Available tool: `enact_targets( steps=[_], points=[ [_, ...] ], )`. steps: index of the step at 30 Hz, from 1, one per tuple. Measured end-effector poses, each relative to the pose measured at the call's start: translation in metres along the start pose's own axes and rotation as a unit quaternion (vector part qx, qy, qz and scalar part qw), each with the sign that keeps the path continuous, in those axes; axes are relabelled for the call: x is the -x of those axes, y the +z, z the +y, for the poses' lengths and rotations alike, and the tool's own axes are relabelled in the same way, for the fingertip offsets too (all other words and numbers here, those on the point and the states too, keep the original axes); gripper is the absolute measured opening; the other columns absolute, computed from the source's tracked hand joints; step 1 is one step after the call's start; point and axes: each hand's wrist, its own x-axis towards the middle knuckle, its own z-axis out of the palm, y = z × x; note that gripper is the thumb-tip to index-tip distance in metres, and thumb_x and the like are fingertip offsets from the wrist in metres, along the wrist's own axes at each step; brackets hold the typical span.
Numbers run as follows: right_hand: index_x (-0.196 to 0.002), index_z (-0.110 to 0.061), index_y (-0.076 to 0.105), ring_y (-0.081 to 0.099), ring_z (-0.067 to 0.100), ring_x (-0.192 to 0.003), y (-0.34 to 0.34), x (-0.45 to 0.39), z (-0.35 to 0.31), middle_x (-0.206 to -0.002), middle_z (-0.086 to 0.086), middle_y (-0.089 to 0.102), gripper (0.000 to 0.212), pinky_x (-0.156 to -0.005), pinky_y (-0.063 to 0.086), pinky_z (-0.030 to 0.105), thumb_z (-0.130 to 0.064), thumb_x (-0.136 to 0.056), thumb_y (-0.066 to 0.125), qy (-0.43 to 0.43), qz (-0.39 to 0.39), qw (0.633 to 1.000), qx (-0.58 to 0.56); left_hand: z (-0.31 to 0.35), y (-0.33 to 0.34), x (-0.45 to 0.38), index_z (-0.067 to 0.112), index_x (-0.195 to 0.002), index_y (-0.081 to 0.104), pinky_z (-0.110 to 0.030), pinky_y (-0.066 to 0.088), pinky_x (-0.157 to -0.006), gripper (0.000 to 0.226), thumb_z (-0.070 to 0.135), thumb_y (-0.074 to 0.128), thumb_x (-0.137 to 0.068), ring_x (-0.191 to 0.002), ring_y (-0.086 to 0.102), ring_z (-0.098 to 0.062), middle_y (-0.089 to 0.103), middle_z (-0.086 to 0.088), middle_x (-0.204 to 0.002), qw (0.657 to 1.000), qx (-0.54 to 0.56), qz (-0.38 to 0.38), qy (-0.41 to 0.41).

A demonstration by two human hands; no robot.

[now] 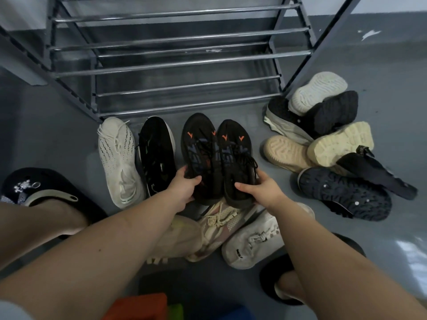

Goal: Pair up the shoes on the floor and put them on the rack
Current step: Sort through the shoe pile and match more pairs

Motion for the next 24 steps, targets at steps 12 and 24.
enact_targets(
  steps=[12, 24],
  points=[
    [-0.143, -0.022, 0.042, 0.065, 0.013, -0.096, -0.012, 0.038, -0.023, -0.123, -0.001, 0.064, 0.064, -0.065, 0.055, 0.027, -0.011, -0.085, 0.068, -0.003, 0.015, 0.986, -0.166, 0.045, -0.021, 0.048, 0.017, -0.133, 0.049, -0.039, 0.051, -0.075, 0.035, 0.01, 0.037, -0.1, -0.092, 0.061, -0.022, 0.065, -0.005, -0.101, 0.984, 0.066, -0.165, 0.009],
    [-0.133, -0.02, 0.052, 0.066, 0.022, -0.101, -0.079, 0.132, -0.081, -0.12, 0.005, 0.066, 0.052, -0.079, 0.056, 0.037, -0.013, -0.084, 0.07, -0.105, 0.104, 0.963, -0.224, 0.117, 0.049, 0.136, 0.02, -0.125, 0.052, -0.036, 0.05, -0.072, 0.031, 0.008, 0.041, -0.099, -0.077, 0.058, -0.02, 0.061, -0.004, -0.09, 0.966, -0.036, -0.23, 0.11]
  ],
)
